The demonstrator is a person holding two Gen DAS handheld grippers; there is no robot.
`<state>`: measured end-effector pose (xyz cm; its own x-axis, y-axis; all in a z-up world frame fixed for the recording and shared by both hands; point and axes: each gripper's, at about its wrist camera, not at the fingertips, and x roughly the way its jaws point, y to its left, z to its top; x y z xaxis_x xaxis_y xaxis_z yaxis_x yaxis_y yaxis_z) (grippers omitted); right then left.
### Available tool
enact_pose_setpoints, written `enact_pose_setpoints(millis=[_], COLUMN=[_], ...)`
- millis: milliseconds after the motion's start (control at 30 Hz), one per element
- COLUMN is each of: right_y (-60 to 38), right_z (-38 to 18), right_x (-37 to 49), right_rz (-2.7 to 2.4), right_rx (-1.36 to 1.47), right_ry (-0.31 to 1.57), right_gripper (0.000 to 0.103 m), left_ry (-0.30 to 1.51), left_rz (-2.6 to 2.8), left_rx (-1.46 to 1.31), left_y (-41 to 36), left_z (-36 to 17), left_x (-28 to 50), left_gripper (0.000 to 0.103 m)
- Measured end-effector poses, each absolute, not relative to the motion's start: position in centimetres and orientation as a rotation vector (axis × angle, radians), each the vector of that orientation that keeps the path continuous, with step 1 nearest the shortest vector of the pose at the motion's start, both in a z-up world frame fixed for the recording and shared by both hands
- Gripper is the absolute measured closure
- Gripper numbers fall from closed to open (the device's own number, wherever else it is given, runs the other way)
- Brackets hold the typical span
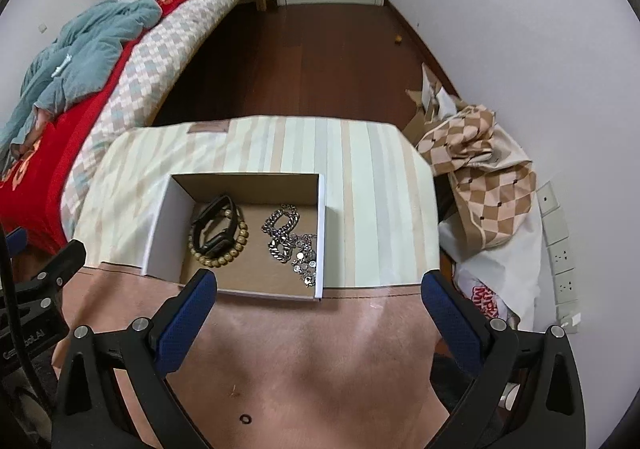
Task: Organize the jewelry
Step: 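Grasp the small metal earring with left tool while right tool grasps another black ring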
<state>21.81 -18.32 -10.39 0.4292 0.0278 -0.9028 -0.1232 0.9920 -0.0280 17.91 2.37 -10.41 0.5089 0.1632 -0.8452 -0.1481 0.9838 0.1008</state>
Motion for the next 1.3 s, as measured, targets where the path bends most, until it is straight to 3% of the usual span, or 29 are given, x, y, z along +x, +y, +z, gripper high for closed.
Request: enact_pose_setpoints(millis=[600,733,900,933,1000,1100,1300], right_y=[-17.8,-17.9,-18.1,-18.1,-17.9,-17.6,-15.5], right_z=[-1.6,-4.2,-11.9,-13.7,-16.6,-20.8,-24.4], right_x=[11.7,10.1,8.0,7.4,6.8,6.1,4.6], right_rz=[0.085,0.117,0.122,0.135,0.160,0.219,0.271], right_rx=[-0.085,-0.057,-0.041,-0.033,-0.018,0.034,-0.033], right_ry=[0.937,0.997,1.123,1.140,1.169,1.224,1.197], right_gripper=[0.000,0.000,0.001,0.004,0.026,0.049,0.061], left_ry=[0.882,0.918,1.077,1.116,1.179,1.261,1.322], left_rz=[0.205,0.232,0.257,0.259,0.252,0.231,0.219], left_rx=[-0.025,-0.036,-0.036,-0.027,-0.017,-0.009,0.029], left_y=[2.5,3.1,3.8,3.8,3.9,3.9,3.8], left_z=[-5.2,-7.8,-15.5,-17.6,-20.8,-24.6,-28.1], left_x=[8.9,7.5,6.1,6.0,5.9,5.9,5.7], left_gripper=[0.001,0.001,0.001,0.001,0.001,0.001,0.001])
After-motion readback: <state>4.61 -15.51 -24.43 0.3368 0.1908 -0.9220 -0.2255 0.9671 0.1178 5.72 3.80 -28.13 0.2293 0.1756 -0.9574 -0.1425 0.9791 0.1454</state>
